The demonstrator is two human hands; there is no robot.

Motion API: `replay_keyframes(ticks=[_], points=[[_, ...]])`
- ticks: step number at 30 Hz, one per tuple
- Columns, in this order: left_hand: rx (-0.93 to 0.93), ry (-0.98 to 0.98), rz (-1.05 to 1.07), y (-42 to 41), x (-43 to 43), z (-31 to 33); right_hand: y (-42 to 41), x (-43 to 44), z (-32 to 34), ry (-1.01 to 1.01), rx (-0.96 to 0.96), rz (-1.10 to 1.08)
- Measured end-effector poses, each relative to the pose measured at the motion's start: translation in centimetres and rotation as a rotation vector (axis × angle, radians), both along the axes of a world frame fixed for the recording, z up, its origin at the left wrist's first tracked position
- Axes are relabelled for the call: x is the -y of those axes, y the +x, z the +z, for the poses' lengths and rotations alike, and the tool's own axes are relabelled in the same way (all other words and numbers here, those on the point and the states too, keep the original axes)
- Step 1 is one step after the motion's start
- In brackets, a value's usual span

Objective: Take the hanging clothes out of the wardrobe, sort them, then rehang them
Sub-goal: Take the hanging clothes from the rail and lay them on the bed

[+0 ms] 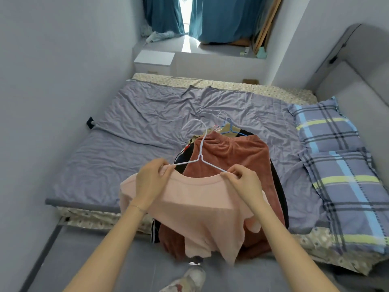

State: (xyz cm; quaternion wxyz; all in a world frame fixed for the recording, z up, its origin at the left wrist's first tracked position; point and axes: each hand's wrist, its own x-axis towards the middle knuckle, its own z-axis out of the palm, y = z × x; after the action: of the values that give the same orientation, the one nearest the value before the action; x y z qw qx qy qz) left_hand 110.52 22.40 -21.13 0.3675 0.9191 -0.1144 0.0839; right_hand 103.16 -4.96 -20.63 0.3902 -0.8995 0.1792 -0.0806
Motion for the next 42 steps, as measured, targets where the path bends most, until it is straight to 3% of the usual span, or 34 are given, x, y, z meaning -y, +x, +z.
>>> replay_keyframes(ticks=[11, 26, 35, 42], points=[[0.03, 0.02, 0.1, -0.9, -11.8, 0.1, 1.4, -11.1, 0.8, 0.057, -0.031, 0.124], [-0.023, 0.0, 0.098, 15.2, -34.8, -3.7, 16.6, -34.7, -1.9, 0.124, -0.09, 0.078], [-0.07, -0.042, 0.013, 26.7, -35.9, -5.8, 26.7, -36.3, -2.6, 0.046, -0.055, 0.019], [-0.171, 0.025, 0.01, 36.6, -32.0, -10.9, 36.6, -33.4, -8.5, 0.073, -0.123, -0.005]])
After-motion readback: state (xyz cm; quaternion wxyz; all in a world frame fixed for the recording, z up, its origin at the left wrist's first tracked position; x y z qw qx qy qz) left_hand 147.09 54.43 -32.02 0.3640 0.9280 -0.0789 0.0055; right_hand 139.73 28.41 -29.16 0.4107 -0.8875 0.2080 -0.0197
